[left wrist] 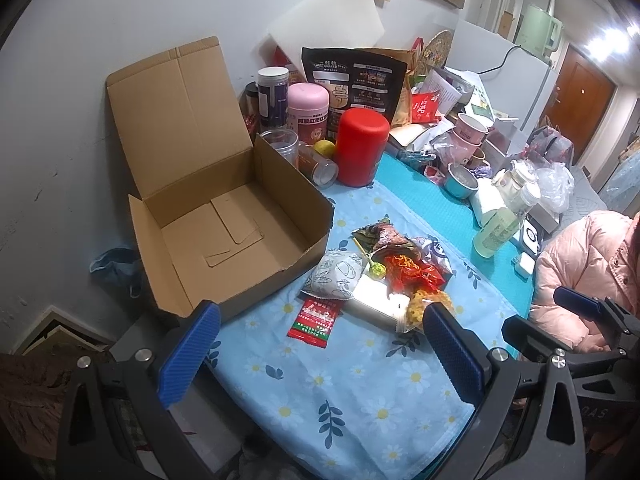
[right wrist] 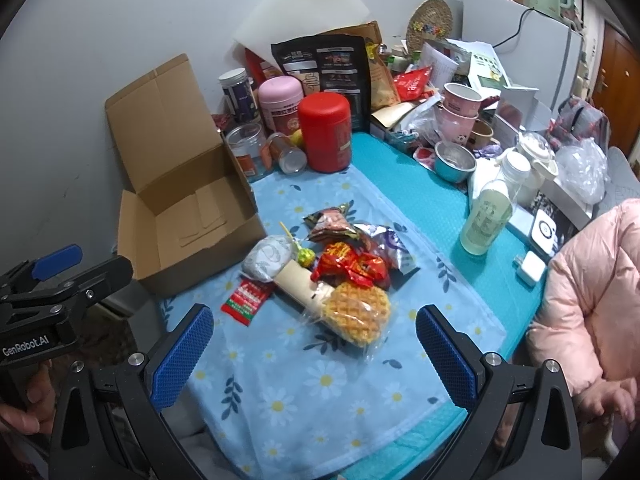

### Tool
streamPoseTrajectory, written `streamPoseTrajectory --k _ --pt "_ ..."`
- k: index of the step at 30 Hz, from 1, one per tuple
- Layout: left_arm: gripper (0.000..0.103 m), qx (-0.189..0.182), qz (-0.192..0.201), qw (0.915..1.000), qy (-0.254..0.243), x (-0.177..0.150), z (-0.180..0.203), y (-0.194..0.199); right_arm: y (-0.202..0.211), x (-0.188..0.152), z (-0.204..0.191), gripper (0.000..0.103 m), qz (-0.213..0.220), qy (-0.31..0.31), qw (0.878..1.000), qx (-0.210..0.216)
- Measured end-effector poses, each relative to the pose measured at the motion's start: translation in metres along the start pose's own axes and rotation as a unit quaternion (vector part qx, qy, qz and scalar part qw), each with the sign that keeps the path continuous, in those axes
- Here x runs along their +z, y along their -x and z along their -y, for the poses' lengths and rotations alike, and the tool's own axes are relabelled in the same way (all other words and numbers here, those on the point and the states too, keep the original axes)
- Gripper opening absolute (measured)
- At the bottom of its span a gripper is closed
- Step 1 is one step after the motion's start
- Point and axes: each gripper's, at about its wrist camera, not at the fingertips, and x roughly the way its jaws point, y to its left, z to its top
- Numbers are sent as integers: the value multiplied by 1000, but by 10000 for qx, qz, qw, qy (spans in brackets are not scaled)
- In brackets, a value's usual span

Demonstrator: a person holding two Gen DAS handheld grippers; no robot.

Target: Organize snacks

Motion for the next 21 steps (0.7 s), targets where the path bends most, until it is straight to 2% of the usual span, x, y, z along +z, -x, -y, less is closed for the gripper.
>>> streamPoseTrajectory --k 21 --pt "103 -45 34 10000 6 -5 1 12 9 -3 -5 103 51 19 10000 -39"
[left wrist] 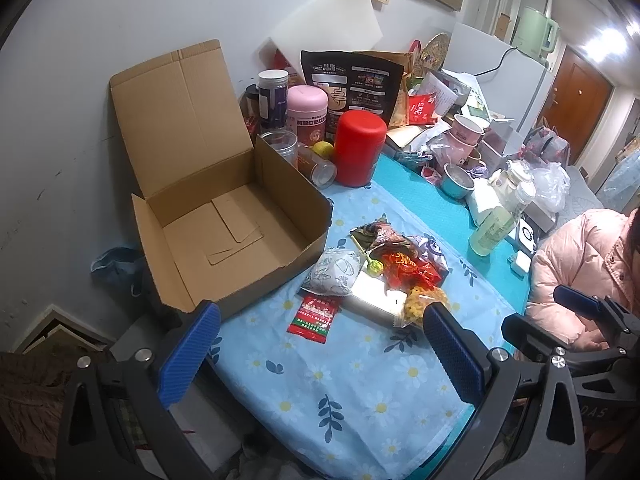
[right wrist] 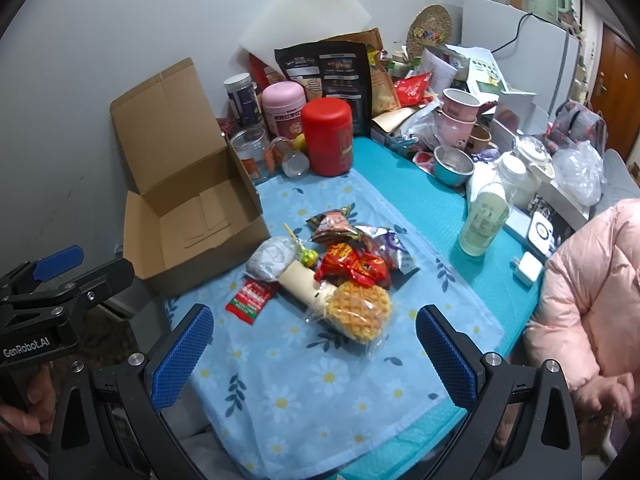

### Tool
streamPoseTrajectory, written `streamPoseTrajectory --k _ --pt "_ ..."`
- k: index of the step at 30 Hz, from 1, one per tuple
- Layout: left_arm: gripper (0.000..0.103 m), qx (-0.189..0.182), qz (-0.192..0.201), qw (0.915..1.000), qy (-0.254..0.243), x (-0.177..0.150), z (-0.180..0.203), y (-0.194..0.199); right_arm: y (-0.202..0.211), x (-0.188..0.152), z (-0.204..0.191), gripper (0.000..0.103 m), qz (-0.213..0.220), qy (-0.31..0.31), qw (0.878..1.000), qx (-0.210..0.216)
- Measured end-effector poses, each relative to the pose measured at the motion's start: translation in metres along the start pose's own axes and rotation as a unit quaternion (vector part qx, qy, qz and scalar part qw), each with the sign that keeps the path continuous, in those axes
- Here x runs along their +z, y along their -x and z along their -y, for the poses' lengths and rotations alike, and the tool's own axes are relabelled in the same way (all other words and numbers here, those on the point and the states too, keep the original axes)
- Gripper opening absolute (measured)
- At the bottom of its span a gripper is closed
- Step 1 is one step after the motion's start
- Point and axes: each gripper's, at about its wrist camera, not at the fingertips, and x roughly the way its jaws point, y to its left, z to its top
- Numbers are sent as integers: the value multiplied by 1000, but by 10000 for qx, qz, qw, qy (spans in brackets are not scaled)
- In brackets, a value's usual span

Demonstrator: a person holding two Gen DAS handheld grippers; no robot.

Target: Organize snacks

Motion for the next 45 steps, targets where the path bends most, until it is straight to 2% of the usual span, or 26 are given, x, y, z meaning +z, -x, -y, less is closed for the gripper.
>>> streamPoseTrajectory --k 11,30,37,45 --pt "103 -57 -25 10000 -11 -3 0 0 6 -6 2 103 -7 -15 10000 -33" --pt "103 -192 -60 9998 41 0 5 -9 -8 -5 10 103 -121 -35 9999 -3" --pt "103 -241 -124 9996 42 10 7 -27 -24 0 21 103 -222 -175 9996 25" --pt "103 -317 -345 9989 19 19 13 -64 -57 4 39 103 -427 -266 9987 29"
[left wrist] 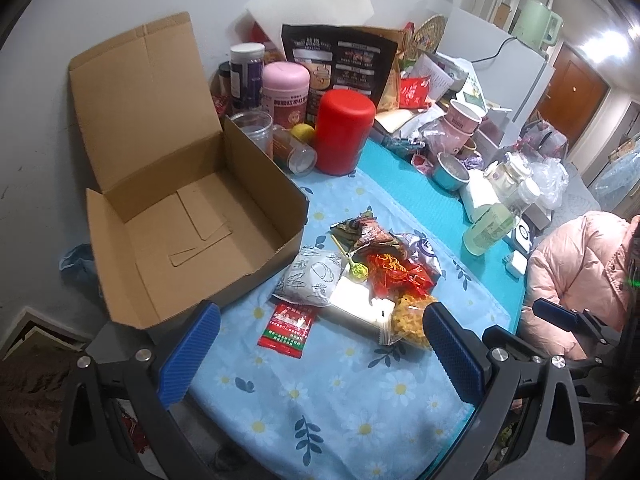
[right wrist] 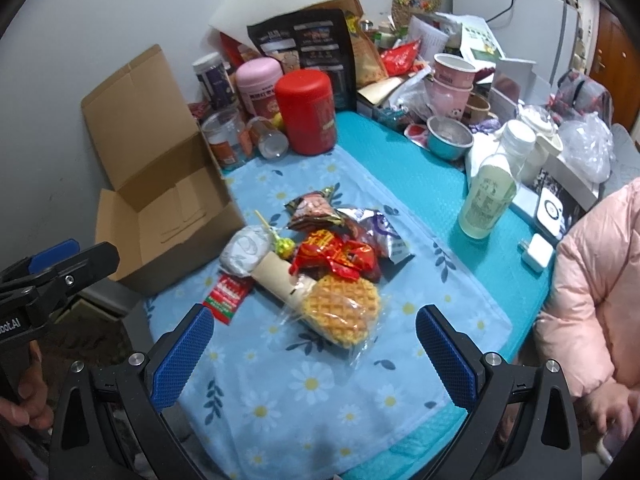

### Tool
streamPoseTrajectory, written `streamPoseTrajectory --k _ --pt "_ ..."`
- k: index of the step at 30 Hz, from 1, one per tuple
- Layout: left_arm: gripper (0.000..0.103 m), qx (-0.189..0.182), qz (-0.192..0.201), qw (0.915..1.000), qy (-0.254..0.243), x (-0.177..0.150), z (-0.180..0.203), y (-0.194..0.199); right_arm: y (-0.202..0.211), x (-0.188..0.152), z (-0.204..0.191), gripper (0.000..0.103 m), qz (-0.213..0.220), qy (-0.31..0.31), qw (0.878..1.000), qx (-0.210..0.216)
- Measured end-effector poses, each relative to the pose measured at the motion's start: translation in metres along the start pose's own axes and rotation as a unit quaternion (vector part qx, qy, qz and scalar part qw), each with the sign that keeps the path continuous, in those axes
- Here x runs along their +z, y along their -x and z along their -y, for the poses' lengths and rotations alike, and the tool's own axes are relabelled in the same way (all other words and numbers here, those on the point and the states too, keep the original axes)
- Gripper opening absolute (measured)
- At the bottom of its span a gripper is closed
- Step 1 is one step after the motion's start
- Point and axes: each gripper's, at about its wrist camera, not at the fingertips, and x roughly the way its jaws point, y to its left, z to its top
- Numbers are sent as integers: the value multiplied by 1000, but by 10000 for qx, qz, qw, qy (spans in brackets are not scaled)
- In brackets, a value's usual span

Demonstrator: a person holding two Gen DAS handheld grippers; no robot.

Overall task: Organize snacks
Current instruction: 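Grasp the red spicy-strip packet with the left tool while the right tool grasps the wrapped pastry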

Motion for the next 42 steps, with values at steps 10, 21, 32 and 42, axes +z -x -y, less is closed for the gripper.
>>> streamPoseTrajectory --k 10,21,32,42 --pt "103 -16 -451 9989 -146 6 3 -66 -60 7 24 103 -423 -176 9989 65" --pt "103 188 -986 9945 -288 -8 -7 -137 -131 5 41 103 -1103 -664 9916 150" --pt "94 463 -1626 9844 -494 -39 -25 -197 -173 -9 45 103 -1738 -879 9806 226" --pt "72 404 -1720 9794 -977 -56 -26 -215 -179 -24 56 91 -2032 -1374 9677 590"
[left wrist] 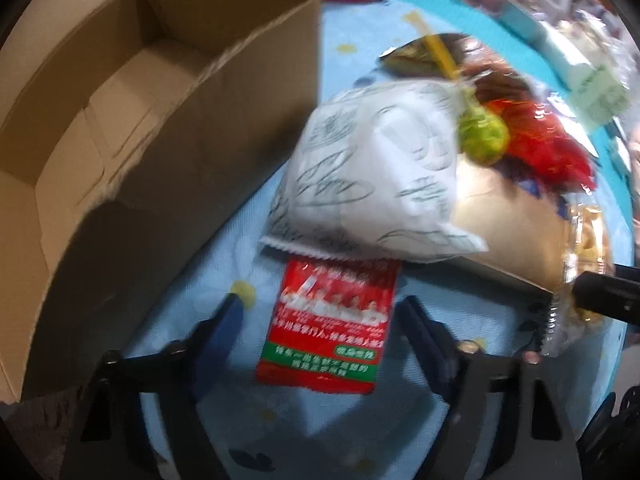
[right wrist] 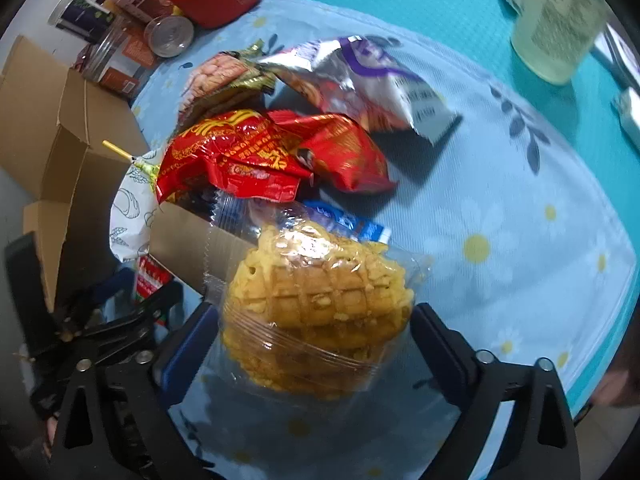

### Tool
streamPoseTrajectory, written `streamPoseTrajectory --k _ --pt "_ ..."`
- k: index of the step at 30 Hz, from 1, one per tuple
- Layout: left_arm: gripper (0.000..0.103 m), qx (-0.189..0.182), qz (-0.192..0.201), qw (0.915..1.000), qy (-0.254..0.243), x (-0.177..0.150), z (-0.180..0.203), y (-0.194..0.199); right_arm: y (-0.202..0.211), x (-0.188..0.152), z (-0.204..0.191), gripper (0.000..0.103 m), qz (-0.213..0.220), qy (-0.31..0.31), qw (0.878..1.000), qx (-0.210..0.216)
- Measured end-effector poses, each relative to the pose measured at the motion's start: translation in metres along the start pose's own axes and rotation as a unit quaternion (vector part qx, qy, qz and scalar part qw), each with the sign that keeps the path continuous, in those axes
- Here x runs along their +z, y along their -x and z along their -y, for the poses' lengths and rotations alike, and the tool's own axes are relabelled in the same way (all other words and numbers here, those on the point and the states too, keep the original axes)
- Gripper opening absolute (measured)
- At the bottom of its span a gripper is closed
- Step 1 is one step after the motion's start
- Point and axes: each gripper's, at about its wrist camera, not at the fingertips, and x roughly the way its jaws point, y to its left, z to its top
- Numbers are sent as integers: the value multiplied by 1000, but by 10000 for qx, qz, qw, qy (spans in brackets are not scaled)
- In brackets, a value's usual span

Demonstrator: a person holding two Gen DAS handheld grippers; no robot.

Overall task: Organize snacks
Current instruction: 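Grasp the red spicy-strip packet with the left tool while the right tool grasps the wrapped pastry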

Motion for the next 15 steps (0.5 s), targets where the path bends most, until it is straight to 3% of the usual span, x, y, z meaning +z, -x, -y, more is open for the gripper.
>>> streamPoseTrajectory --k 2,4,12,15 --pt "55 -74 65 9998 -174 -2 4 3 1 -3 -1 88 15 13 10000 -9" --pt "49 -86 85 9996 -274 -3 7 5 2 -6 -2 85 36 49 10000 -19" --pt "45 -268 19 9995 -187 -9 3 19 5 -18 -4 77 17 108 9999 64" --pt "45 -305 9 9993 -206 -25 3 29 8 -25 -5 77 12 168 9998 104"
